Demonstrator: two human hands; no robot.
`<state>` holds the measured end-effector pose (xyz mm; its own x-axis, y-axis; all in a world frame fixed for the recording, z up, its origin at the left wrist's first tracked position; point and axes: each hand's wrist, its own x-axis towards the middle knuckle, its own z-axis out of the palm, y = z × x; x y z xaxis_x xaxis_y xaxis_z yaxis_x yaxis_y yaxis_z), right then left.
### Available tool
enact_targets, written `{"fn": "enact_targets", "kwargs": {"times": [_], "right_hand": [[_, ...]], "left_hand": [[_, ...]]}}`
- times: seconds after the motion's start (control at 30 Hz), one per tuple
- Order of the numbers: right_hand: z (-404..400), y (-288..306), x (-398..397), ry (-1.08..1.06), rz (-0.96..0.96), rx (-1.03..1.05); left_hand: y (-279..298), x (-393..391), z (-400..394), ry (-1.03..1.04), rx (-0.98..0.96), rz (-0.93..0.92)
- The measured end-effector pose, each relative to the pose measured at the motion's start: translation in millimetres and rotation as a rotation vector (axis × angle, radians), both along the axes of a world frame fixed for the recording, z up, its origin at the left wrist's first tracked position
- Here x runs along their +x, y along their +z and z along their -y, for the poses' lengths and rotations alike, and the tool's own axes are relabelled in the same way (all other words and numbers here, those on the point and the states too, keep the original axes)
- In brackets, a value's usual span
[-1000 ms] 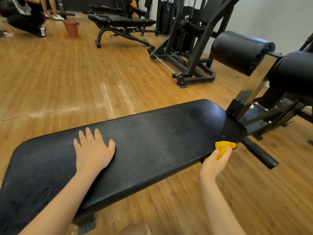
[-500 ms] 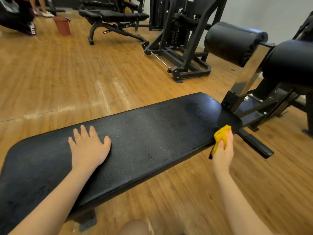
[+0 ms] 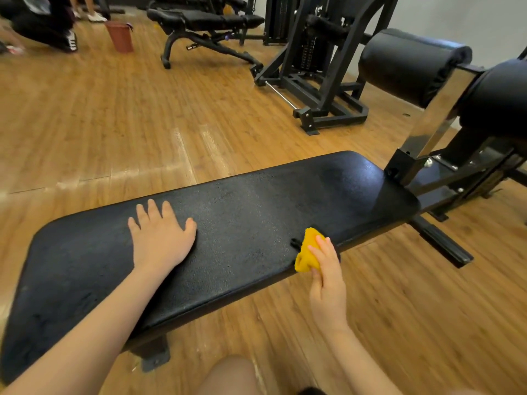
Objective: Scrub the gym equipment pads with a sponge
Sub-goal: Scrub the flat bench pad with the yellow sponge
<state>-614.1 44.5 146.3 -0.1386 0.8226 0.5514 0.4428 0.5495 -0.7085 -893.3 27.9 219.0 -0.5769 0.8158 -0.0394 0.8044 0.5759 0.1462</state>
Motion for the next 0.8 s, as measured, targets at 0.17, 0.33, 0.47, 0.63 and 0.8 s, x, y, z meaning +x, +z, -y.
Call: {"fn": "enact_targets", "kwargs": {"times": [0.17,0.33,0.47,0.63,0.8], "right_hand": [[-44,16,63,0.217,0.489,0.156],[-71,32,60,0.365,0.803,0.238],[-61,30,40,0.381,0.764,0.271],[-14,31,-32,0.617,0.729,0.504],[-34,31,5,0.580,0.776,0.459]], "left_hand": [[-3,0,-1,0.008,-0.005,-0.008],[-4,2,-1,0.017,0.004,-0.019],[-5,2,-3,0.010,0.000,-0.014],[-4,0,-1,0.014,-0.002,-0.005],[-3,-1,1,-0.004,0.001,-0.002]]}}
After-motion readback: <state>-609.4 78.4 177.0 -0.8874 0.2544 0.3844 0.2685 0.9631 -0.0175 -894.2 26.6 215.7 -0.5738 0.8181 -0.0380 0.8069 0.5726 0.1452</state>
